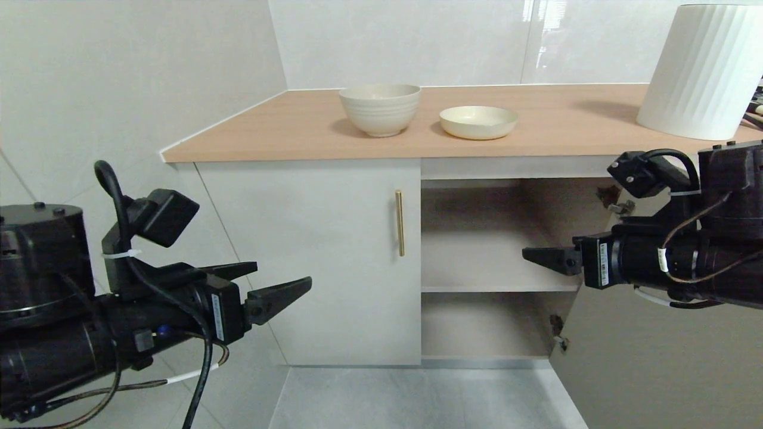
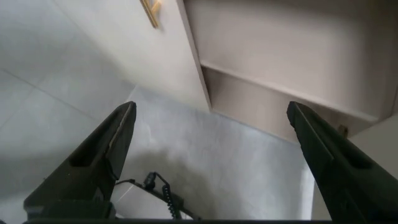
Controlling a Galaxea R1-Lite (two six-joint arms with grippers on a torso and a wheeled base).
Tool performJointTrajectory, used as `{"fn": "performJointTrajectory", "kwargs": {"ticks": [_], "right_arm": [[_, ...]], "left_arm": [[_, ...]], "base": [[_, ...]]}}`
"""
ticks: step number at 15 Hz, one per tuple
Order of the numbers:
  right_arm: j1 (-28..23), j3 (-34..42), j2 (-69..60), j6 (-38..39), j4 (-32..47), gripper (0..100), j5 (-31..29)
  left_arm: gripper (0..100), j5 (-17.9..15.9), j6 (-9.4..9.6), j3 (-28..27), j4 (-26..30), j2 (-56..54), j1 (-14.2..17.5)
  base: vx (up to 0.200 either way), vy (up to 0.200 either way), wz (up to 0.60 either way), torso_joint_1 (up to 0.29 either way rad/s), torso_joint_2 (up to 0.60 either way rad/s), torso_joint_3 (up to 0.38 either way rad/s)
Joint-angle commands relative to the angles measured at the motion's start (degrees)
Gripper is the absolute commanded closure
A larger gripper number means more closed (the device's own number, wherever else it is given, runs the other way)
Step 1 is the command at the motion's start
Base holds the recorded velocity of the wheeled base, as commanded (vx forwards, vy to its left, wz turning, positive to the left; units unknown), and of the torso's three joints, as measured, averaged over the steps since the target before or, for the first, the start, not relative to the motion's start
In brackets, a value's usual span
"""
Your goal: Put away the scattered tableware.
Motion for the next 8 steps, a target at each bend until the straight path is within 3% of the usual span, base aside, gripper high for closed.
{"fn": "performJointTrajectory", "kwargs": {"ticks": [1,8], "right_arm": [[0.7,-0.1,-1.3,0.0,0.1,0,0.0],[1.8,0.7,-3.6,0.1,2.6,0,0.5]], "left_arm": [[0,0.0,-0.02,-0.7,0.6,-1.0,0.4],[0,-0.2,-0.02,-1.8,1.9,-0.2,0.6]], "base": [[0.2,0.0,0.0,-0.007,0.0,0.002],[0.2,0.0,0.0,0.004,0.0,0.0]]}}
